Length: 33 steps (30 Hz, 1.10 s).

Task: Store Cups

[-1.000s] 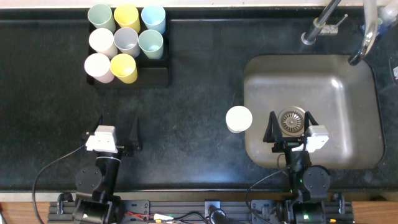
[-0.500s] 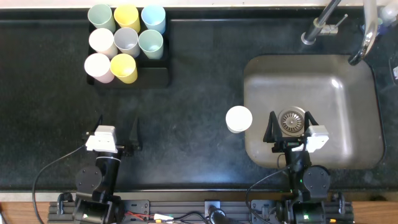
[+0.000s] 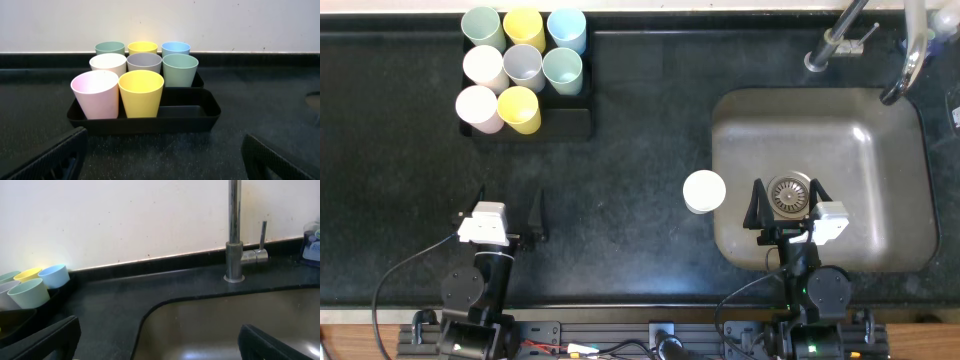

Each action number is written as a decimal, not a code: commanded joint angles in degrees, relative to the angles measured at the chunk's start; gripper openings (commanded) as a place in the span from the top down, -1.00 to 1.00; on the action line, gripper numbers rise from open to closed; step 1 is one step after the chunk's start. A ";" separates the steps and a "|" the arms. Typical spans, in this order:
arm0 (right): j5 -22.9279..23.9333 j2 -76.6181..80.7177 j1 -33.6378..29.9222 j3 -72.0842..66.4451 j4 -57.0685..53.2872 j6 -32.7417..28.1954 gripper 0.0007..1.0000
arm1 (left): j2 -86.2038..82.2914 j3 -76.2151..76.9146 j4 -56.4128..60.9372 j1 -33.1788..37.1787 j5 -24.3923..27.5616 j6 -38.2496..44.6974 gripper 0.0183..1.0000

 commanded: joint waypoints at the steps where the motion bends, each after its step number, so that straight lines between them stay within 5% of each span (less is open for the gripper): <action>1: -0.44 -0.44 -0.37 -0.74 0.37 0.00 -1.00 | -0.74 -0.61 0.31 -0.26 0.57 -0.44 -1.00; 16: -0.48 5.05 -0.37 15.04 1.46 0.02 -1.00 | -0.74 -0.61 0.31 -0.26 0.59 -0.44 -1.00; 33: -0.44 48.39 -0.26 38.93 -1.77 0.00 -1.00 | -0.74 -0.61 0.28 -0.26 0.57 -0.44 -0.99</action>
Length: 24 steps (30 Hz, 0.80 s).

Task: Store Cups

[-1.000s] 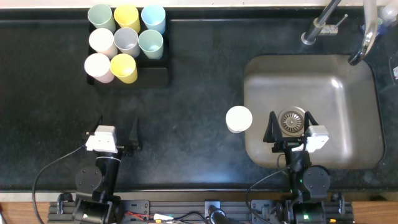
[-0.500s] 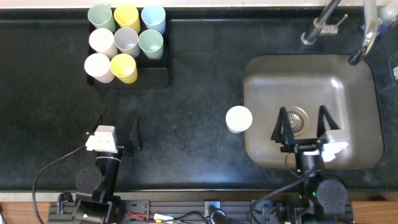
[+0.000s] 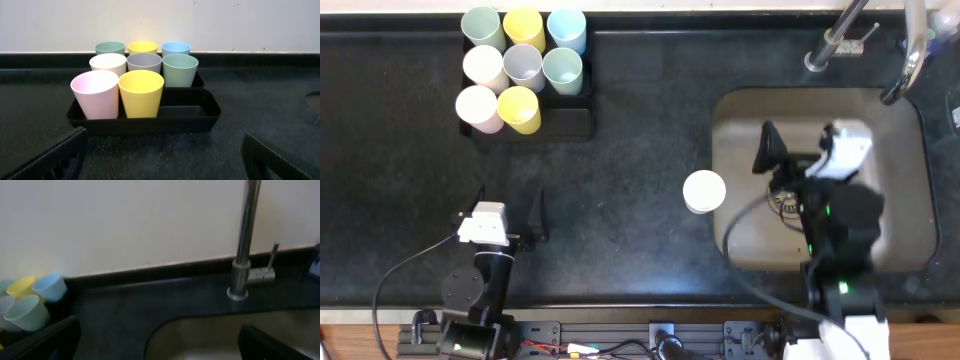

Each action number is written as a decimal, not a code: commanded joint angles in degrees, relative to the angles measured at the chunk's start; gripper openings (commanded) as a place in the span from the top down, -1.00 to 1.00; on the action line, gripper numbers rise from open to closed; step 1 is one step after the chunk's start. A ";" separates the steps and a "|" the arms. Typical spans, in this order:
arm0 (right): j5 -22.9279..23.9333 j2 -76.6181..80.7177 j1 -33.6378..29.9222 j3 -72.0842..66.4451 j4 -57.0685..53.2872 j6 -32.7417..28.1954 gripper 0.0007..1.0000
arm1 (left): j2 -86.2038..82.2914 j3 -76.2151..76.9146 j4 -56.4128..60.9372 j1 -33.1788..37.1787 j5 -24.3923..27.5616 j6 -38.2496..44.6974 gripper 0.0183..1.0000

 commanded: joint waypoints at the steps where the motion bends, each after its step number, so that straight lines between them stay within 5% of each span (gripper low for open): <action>1: -0.44 7.91 -0.26 7.48 0.76 0.00 -0.99 | -0.72 -0.52 0.15 -0.26 0.57 -0.39 -1.00; 24: -3.37 9.07 1.18 10.78 -2.47 0.00 -0.99 | -0.72 -0.52 0.15 -0.26 0.57 -0.42 -1.00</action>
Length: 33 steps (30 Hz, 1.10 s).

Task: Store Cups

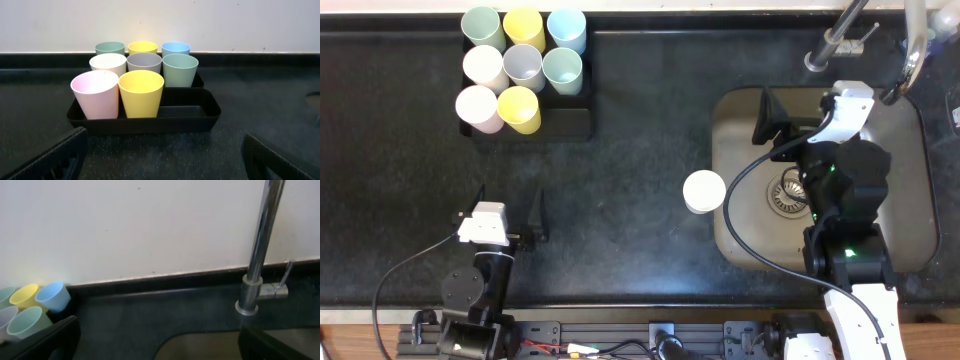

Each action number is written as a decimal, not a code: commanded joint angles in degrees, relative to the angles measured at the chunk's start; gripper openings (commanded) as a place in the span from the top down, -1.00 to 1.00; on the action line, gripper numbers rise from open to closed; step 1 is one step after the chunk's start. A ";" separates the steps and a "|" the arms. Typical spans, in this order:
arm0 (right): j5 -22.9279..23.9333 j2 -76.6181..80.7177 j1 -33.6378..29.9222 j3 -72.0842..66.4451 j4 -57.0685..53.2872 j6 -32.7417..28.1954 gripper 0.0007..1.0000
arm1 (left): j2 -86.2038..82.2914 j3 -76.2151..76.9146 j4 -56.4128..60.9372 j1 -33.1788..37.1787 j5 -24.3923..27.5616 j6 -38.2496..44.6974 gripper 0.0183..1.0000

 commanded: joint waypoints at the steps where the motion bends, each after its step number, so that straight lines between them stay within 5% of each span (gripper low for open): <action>1: -1.92 0.09 1.09 1.44 -0.92 0.04 -0.99 | -0.70 -0.52 0.13 -0.26 0.57 -0.42 -1.00; 20: -6.62 0.63 1.66 1.68 -5.22 -0.20 -1.00 | -0.72 -0.52 0.13 -0.26 0.57 -0.42 -1.00; 27: -6.60 2.51 5.66 5.66 -22.69 -13.03 -1.00 | -0.72 -0.52 0.15 -0.26 0.57 -0.39 -1.00; 33: -6.56 9.01 11.15 15.43 -38.84 -18.05 -0.99 | -0.72 -0.52 0.13 -0.26 0.57 -0.42 -1.00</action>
